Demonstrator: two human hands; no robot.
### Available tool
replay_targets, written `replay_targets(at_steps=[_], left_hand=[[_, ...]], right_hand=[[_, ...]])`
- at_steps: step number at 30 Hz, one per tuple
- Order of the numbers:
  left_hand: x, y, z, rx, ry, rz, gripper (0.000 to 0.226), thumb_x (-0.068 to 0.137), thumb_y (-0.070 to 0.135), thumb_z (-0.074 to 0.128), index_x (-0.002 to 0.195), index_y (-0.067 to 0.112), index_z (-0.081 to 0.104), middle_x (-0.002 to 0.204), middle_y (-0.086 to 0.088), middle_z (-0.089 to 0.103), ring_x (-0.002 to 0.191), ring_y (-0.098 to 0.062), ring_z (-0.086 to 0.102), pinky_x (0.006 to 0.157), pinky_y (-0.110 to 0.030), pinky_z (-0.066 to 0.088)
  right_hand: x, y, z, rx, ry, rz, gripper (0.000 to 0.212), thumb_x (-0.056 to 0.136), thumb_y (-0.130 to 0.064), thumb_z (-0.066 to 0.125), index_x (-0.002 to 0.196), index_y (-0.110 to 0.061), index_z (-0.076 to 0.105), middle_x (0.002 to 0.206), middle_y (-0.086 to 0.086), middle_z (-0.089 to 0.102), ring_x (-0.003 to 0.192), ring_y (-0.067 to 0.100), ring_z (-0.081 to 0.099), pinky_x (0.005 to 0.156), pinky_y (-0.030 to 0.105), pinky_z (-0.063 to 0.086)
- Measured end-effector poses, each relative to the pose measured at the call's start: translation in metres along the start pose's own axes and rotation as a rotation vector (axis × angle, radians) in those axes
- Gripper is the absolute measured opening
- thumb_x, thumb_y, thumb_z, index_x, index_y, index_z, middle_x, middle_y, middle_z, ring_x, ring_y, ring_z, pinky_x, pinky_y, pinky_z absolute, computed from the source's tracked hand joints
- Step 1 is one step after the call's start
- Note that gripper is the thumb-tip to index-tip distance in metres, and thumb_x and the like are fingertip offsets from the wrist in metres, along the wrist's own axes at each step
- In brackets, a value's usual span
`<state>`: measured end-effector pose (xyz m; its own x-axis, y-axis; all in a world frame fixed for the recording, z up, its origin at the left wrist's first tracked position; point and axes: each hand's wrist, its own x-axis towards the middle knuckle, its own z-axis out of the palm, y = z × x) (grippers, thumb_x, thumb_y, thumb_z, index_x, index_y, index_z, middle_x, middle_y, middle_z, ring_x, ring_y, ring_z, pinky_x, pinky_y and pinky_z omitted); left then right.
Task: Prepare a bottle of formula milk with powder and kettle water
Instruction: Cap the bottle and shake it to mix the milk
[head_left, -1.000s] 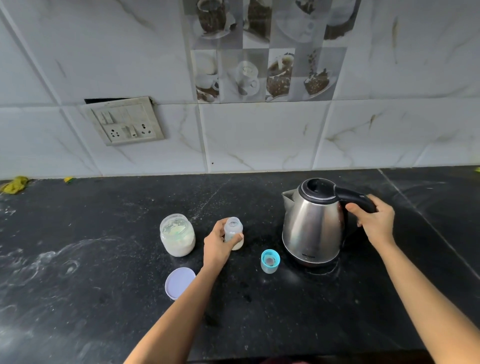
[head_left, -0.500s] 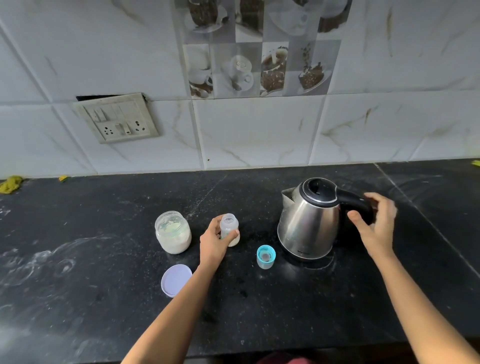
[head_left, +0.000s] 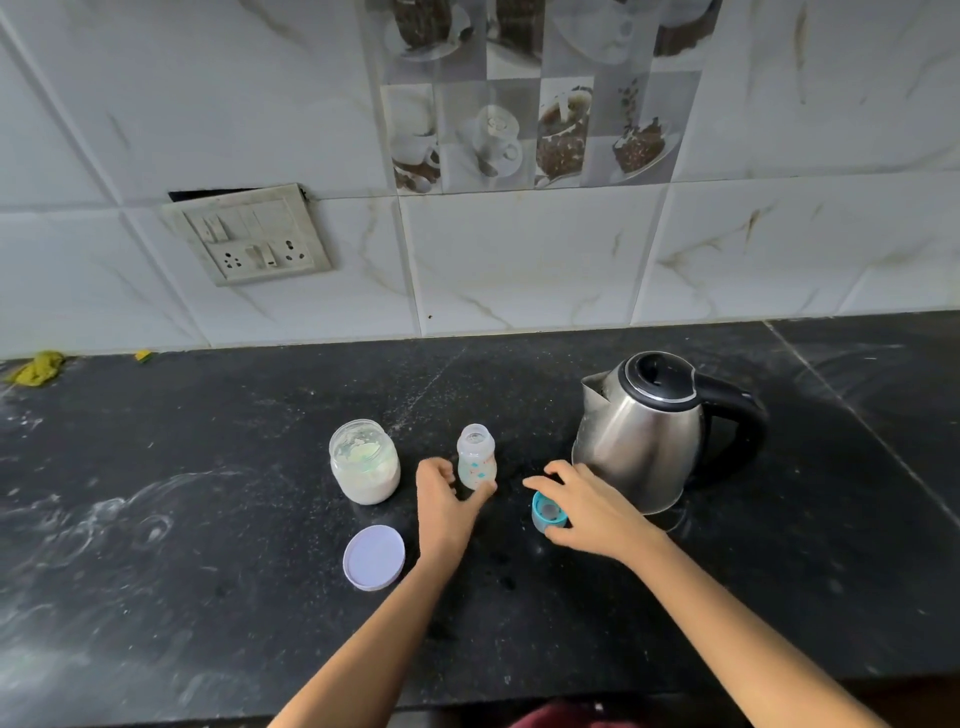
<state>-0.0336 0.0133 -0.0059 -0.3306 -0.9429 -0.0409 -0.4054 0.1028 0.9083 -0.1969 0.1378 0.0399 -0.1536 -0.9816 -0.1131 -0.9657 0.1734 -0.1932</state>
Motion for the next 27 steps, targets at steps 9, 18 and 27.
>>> replay_targets(at_steps=[9,18,27], left_hand=[[-0.027,-0.007,0.026,0.281,-0.385,0.184,0.062,0.065,0.046,0.080,0.119,0.035,0.053,0.107,0.021,0.055,0.088,0.000,0.054,0.075,-0.018,0.045],[-0.023,0.001,0.042,0.386,-0.376,0.254,0.051,0.069,0.056,0.074,0.113,0.036,0.057,0.101,0.020,0.060,0.090,-0.001,0.051,0.074,-0.022,0.046],[-0.015,-0.004,0.041,0.438,-0.395,0.297,0.056,0.067,0.059,0.073,0.115,0.034,0.057,0.104,0.017,0.060,0.099,-0.006,0.052,0.080,-0.026,0.045]], right_hand=[[0.012,-0.003,0.008,0.200,-0.076,0.115,0.051,0.087,-0.028,0.067,0.135,-0.028,0.050,0.122,-0.002,0.048,0.103,0.012,0.055,0.087,0.027,0.051],[0.006,-0.001,0.004,0.218,-0.056,0.137,0.055,0.084,-0.027,0.072,0.134,-0.030,0.052,0.120,-0.006,0.045,0.104,0.010,0.054,0.090,0.028,0.051],[0.009,-0.006,-0.043,0.089,0.088,0.026,0.043,0.086,-0.032,0.068,0.126,-0.031,0.052,0.124,-0.008,0.050,0.109,0.008,0.049,0.088,0.024,0.048]])
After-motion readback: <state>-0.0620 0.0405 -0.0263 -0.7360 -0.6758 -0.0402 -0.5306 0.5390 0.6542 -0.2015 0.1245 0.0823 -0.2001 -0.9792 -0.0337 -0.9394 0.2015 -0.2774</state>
